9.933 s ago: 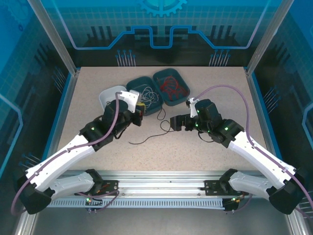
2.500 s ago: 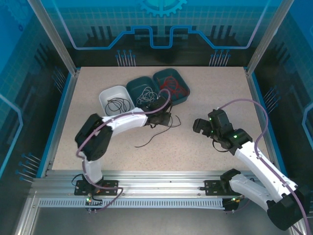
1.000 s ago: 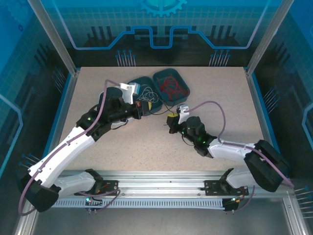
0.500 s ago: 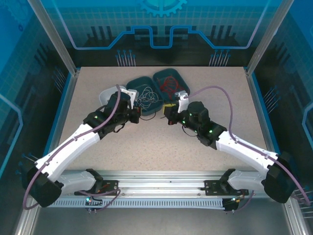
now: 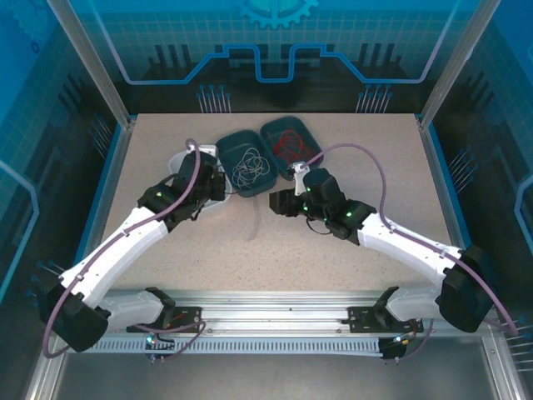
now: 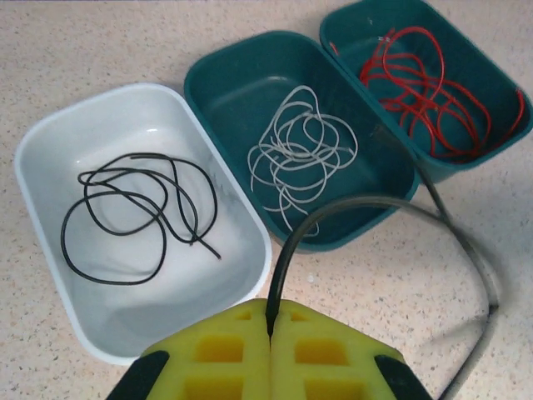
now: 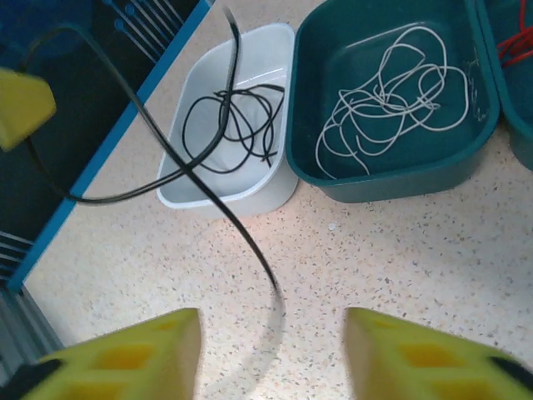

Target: Untangle the cables

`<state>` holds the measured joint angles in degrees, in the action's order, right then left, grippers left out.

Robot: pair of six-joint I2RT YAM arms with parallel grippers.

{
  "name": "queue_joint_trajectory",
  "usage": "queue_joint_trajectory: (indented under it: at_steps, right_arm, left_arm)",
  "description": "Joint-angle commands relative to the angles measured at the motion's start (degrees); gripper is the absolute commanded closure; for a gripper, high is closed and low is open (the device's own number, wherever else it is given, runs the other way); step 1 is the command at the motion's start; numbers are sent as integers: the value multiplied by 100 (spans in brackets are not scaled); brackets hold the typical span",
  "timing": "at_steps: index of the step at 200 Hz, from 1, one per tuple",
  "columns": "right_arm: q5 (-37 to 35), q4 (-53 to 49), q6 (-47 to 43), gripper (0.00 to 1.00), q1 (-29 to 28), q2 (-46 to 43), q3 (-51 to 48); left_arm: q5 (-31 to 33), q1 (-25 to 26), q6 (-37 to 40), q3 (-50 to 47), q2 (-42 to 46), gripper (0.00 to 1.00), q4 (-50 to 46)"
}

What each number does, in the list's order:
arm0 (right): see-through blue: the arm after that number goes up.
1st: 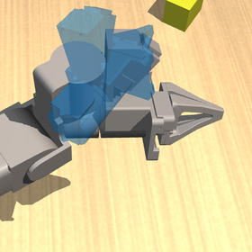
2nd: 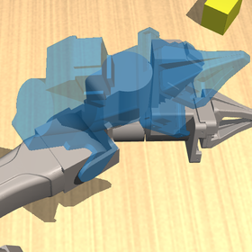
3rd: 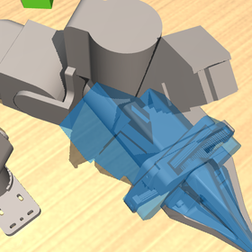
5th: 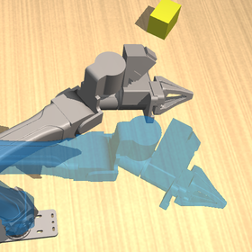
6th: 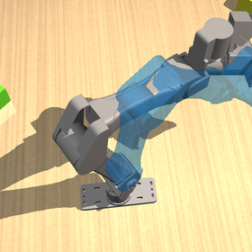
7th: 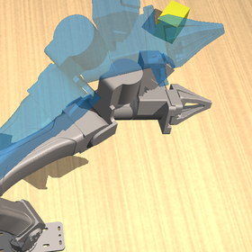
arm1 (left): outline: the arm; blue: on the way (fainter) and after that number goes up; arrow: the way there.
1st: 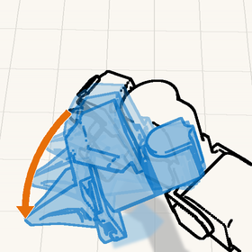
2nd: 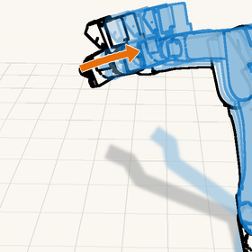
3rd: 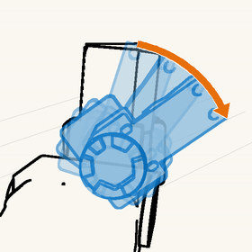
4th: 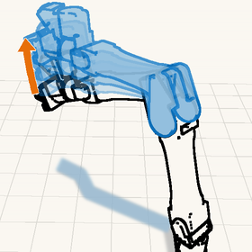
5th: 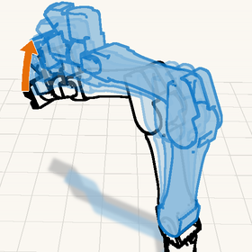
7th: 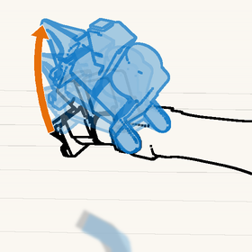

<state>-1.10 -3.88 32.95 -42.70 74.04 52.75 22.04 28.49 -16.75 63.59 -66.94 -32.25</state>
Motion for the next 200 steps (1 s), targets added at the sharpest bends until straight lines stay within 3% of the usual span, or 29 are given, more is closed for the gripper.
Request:
queue_joint_trajectory:
  at_steps: [1,15,102,116,200]
  right_arm:
    - [90,-232,-24,39,25,-94,201]
    - [24,-397,-105,30,45,-208,229]
    - [-405,-1155,-274,10,114,-988,172]
    - [-521,-1219,-268,0,125,-1096,128]
    - [-931,-1567,-127,0,139,-1454,-73]
  left_arm:
    - [-293,-220,-149,219,318,100,79]
    - [-409,-413,-156,280,395,100,-3]
    - [-945,-1653,-297,579,529,100,4]
    - [-1078,-1843,-353,609,451,100,92]
    - [-1629,-2623,-606,388,-157,100,640]
